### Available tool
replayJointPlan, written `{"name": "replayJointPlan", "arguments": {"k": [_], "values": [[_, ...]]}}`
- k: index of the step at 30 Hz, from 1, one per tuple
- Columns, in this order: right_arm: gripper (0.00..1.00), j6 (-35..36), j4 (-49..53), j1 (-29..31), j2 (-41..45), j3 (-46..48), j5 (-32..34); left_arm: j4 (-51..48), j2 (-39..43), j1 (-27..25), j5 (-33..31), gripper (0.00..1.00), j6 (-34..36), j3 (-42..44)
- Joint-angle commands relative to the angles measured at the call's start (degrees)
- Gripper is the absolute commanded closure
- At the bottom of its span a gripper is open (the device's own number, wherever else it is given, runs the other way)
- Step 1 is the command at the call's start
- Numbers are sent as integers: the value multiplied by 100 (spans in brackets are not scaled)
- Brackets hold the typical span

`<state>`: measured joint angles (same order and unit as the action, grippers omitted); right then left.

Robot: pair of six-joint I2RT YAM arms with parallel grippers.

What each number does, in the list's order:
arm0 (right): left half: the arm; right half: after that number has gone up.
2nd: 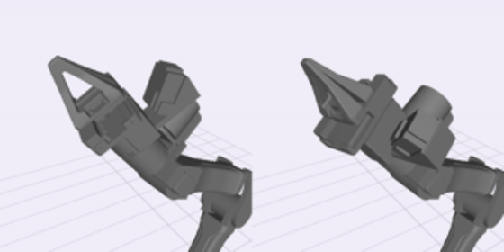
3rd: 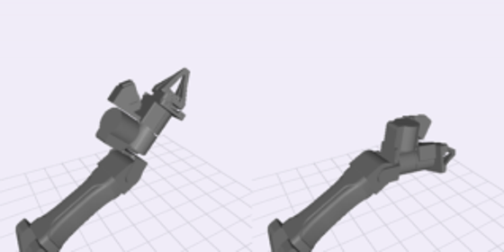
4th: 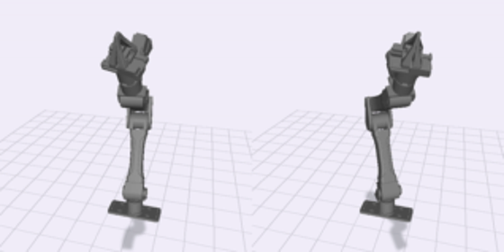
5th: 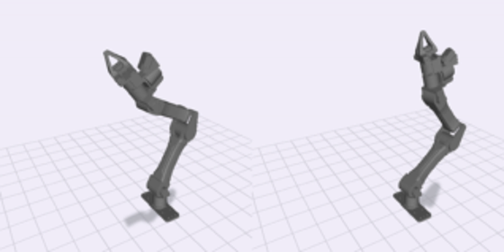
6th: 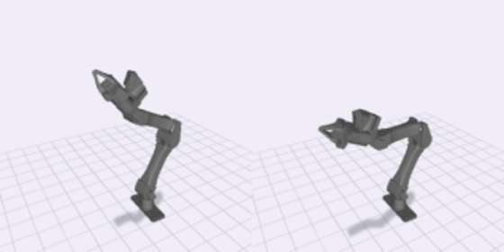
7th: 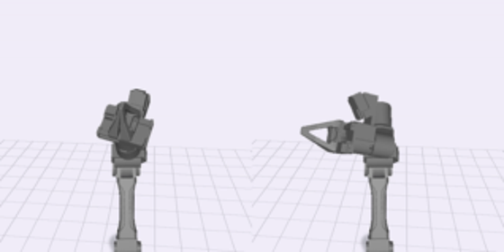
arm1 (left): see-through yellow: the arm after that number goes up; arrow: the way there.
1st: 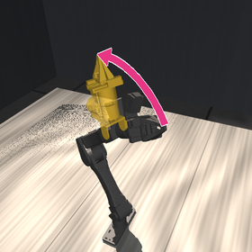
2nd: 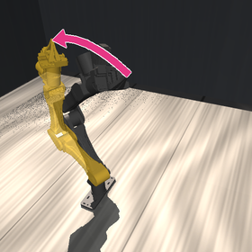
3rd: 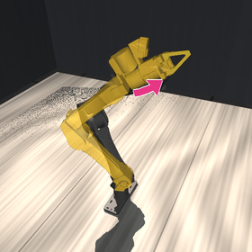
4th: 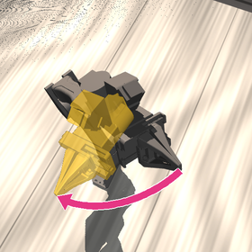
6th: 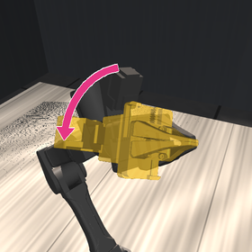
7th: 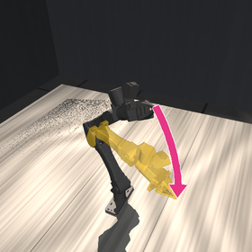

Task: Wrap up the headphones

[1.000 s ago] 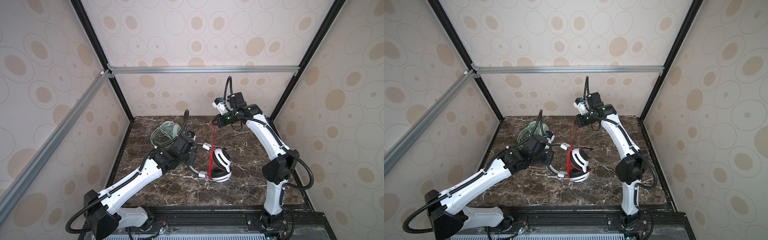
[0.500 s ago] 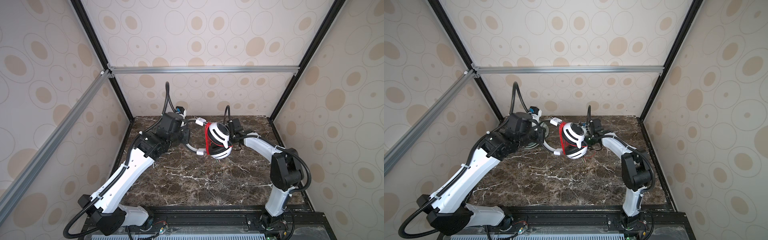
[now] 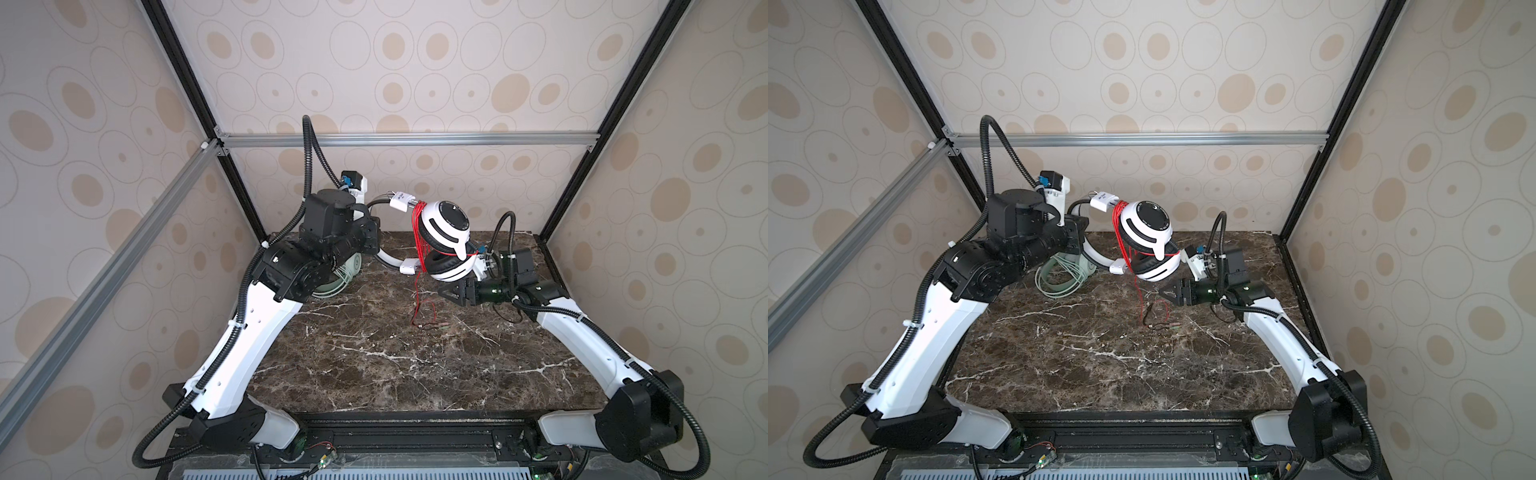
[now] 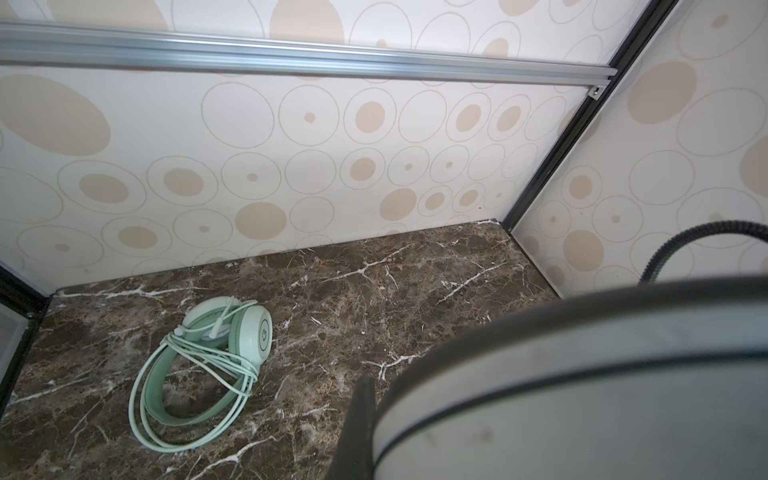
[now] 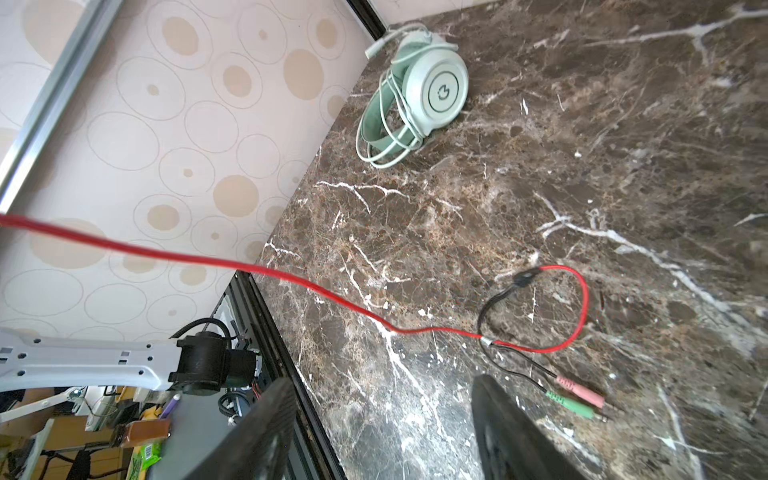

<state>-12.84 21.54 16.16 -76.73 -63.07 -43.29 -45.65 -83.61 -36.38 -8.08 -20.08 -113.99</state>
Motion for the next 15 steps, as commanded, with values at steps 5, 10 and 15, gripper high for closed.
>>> {"name": "replayJointPlan", "arguments": {"k": [5,10,15], "values": [[30,109,-219,27,-160,221,-283,338,-272,25,359,100,5,-1067],[32,131,-345,34,-6,497,-557,506,-463,18,570,100,-41,-1440],[30,36,-736,160,258,938,-746,449,-741,25,634,100,-101,-1921]]}}
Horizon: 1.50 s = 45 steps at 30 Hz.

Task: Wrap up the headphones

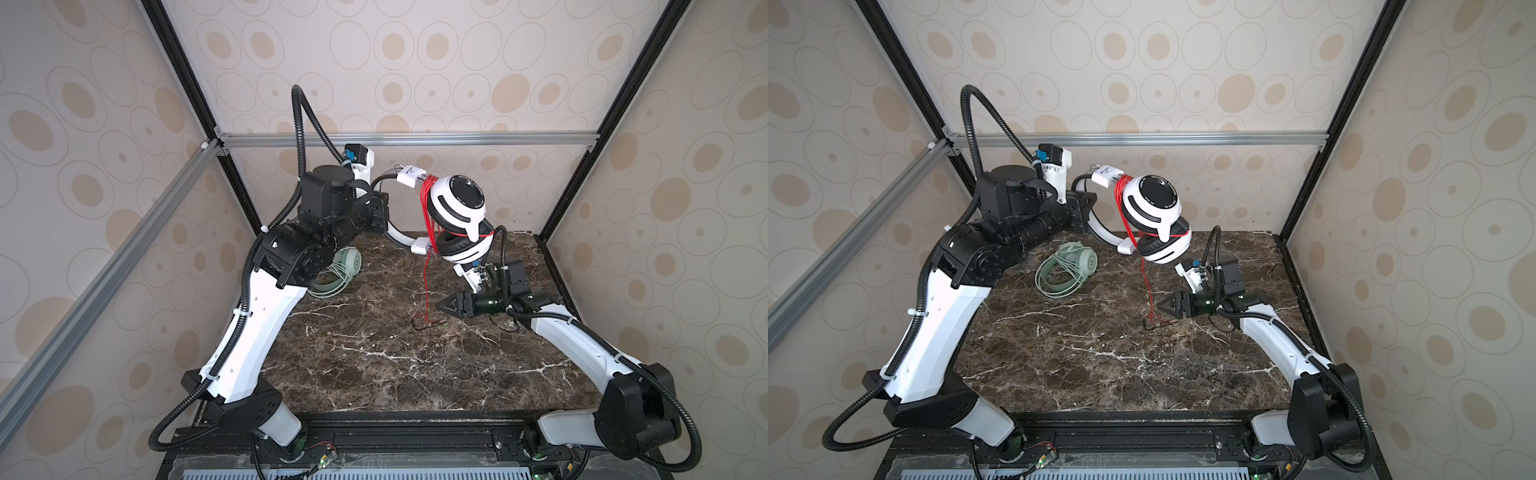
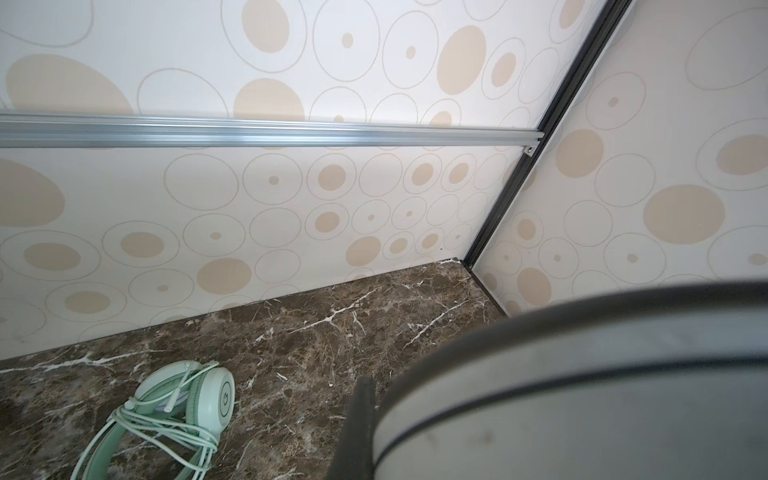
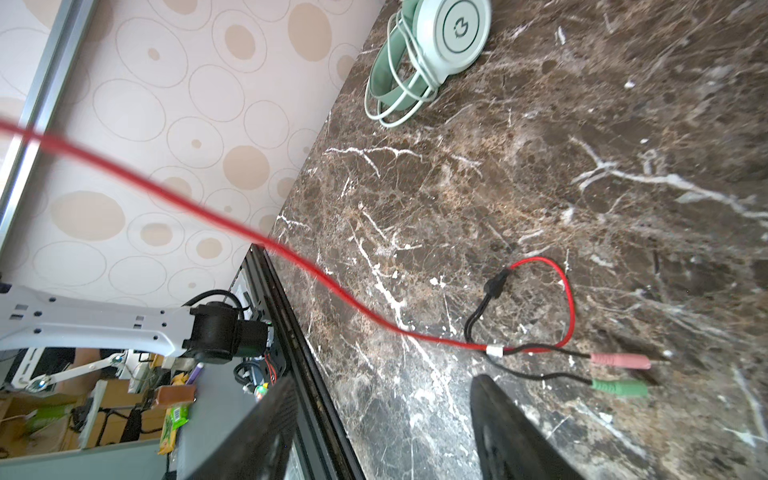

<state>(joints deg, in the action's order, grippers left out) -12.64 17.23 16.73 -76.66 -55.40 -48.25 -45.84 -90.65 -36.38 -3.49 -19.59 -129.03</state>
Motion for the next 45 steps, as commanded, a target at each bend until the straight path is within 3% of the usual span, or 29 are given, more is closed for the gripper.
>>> {"name": "replayJointPlan", "arguments": {"k": [1,12,14,19,24,27,31,33,34,37,38,41,45], "values": [[30,39,-347,154,274,223,-215,483,-56,22,194,100,-162,-453],[28,139,-826,726,-129,25,1143,684,-119,25,321,100,-261,-535],[32,141,-821,750,-342,-153,1234,690,-126,25,326,100,-279,-547],[63,60,-984,890,-691,-384,938,613,-118,26,212,100,-256,-604],[100,264,-729,956,-360,-573,679,542,-102,28,63,100,-282,-624],[100,592,-189,927,92,-873,682,531,-93,38,52,100,-273,-649],[100,420,-662,689,611,-867,-432,515,-76,57,39,100,-264,-660],[100,569,-254,662,638,-1123,-505,508,-75,58,49,100,-278,-667],[100,753,18,664,656,-1263,-401,506,-67,61,58,100,-274,-667],[100,707,432,649,892,-1387,1351,476,-49,63,54,100,-273,-667],[100,722,387,646,1021,-1325,1661,469,-40,61,50,100,-271,-667],[100,673,87,638,1324,-1150,1936,469,-15,72,41,100,-291,-667],[100,731,285,636,1278,-1348,1800,485,-23,78,65,100,-342,-667]]}}
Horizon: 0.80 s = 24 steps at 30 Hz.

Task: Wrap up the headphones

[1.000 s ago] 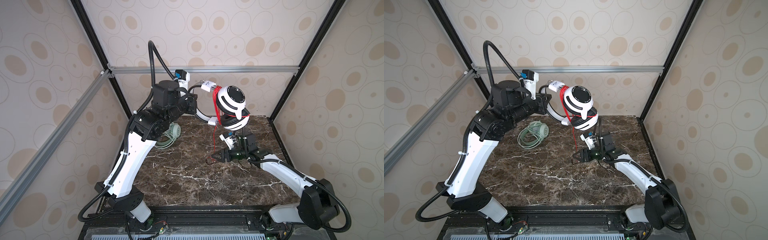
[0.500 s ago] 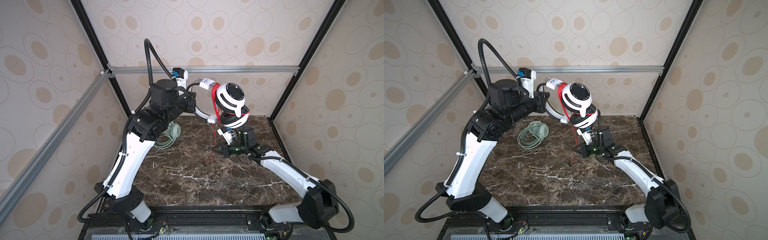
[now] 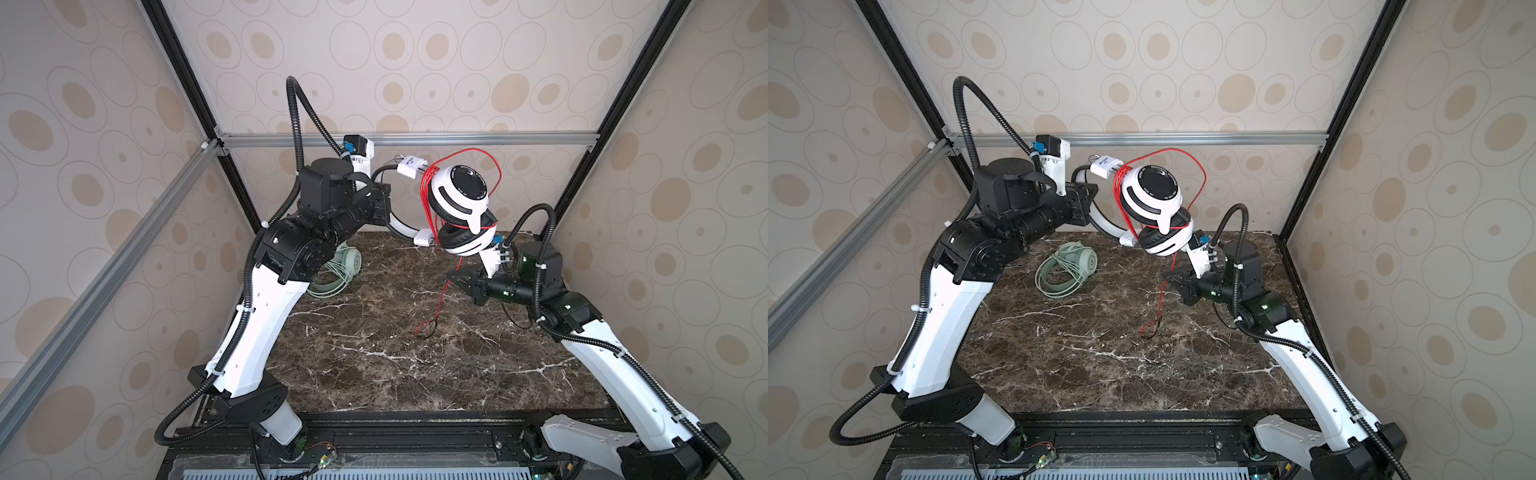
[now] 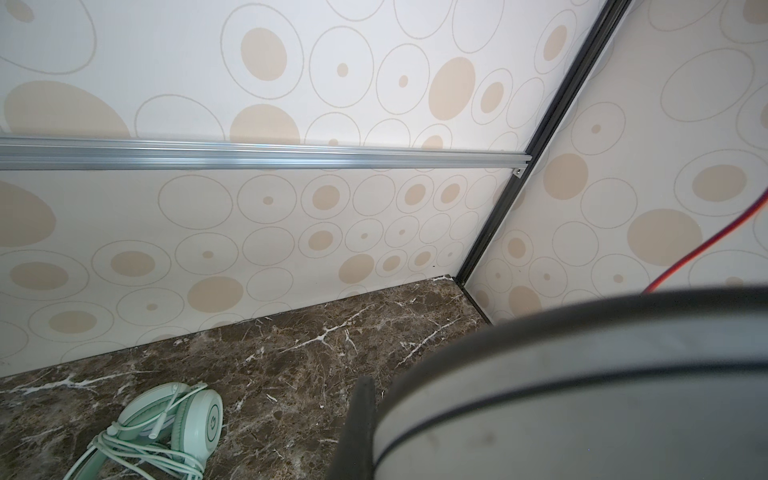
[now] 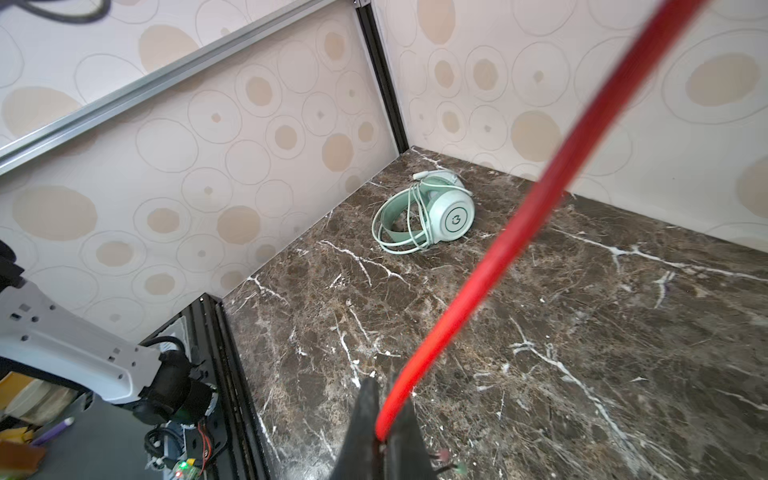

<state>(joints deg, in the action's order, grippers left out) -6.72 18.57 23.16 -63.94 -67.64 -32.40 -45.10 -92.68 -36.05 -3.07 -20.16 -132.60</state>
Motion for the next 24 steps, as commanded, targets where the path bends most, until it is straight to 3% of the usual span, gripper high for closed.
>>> {"name": "replayJointPlan", "arguments": {"k": [1,7,14,22,24], "values": [[100,169,214,-10,-16,-166,175,406,172,41,26,100,-300,-311],[100,307,428,-8,77,-43,251,333,116,94,-359,100,-458,-358],[100,611,1517,162,146,148,863,91,-63,768,-485,100,-1091,-425],[100,593,2031,598,310,573,1210,370,-285,1914,1149,100,-1979,-141],[100,611,2088,753,360,611,1341,399,-293,2041,1160,100,-2083,-55]]}}
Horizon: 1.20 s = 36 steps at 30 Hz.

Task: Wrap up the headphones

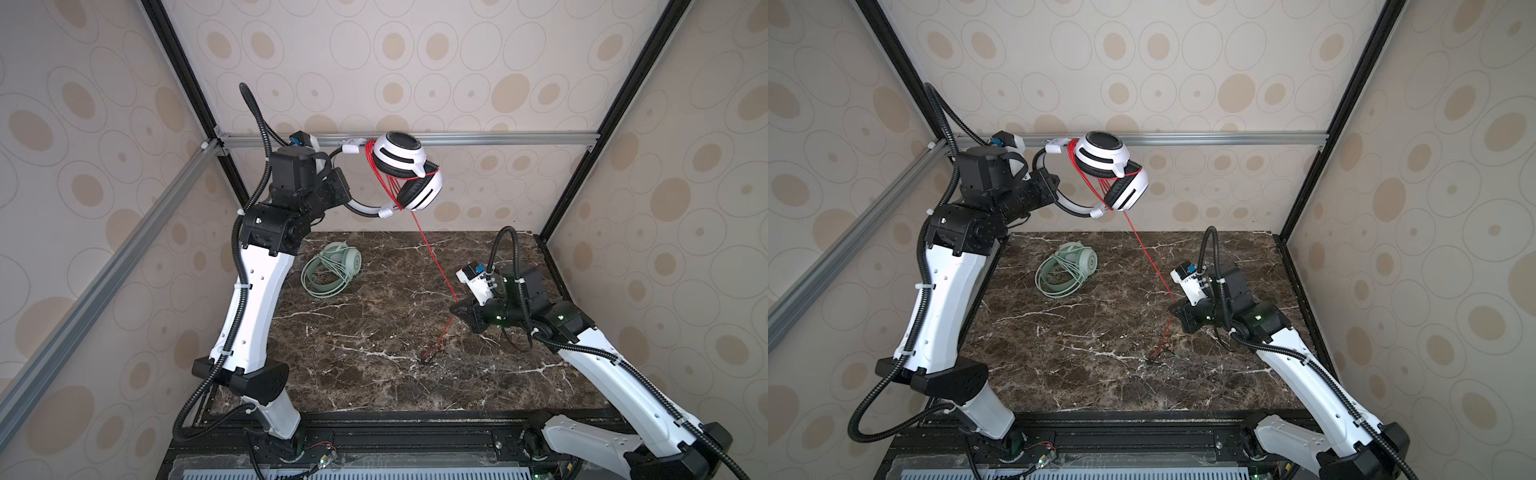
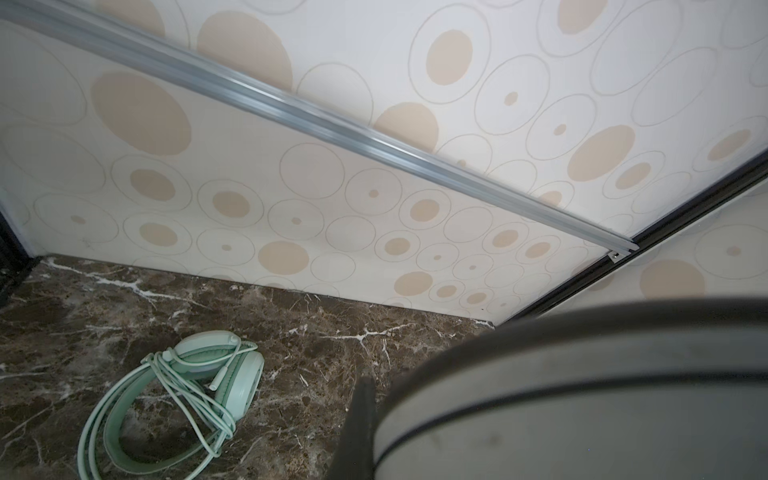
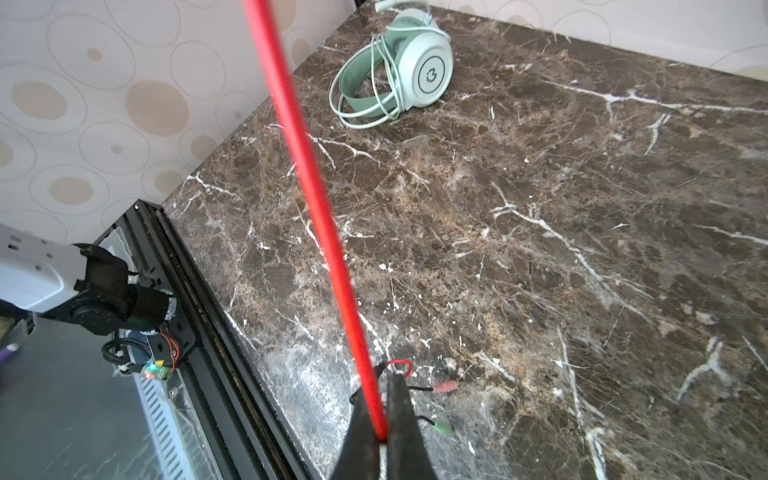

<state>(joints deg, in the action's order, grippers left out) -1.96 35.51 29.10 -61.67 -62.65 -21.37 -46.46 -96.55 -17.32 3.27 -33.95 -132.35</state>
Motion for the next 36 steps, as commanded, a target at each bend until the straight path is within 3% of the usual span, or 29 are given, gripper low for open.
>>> {"name": "replayJointPlan", "arguments": {"k": [1,10,17,23,29,36], "values": [[100,154,432,234,174,113,344,490,69,225,431,100,-685,-84],[100,347,1555,1093,-48,-932,1808,-699,-413,294,-1996,100,-642,-4],[100,696,2715,1822,-662,-2626,3685,-1225,-922,-771,-4209,100,-151,52],[100,1461,3018,1822,-1176,-3739,4842,-1383,-1104,-1555,-5104,100,903,535],[100,2056,2509,1571,-1552,-3965,4786,-917,-498,-2028,-4877,100,1525,2019],[100,2134,1484,878,-1660,-3598,3218,329,738,-2253,-3002,100,2209,3754]]}}
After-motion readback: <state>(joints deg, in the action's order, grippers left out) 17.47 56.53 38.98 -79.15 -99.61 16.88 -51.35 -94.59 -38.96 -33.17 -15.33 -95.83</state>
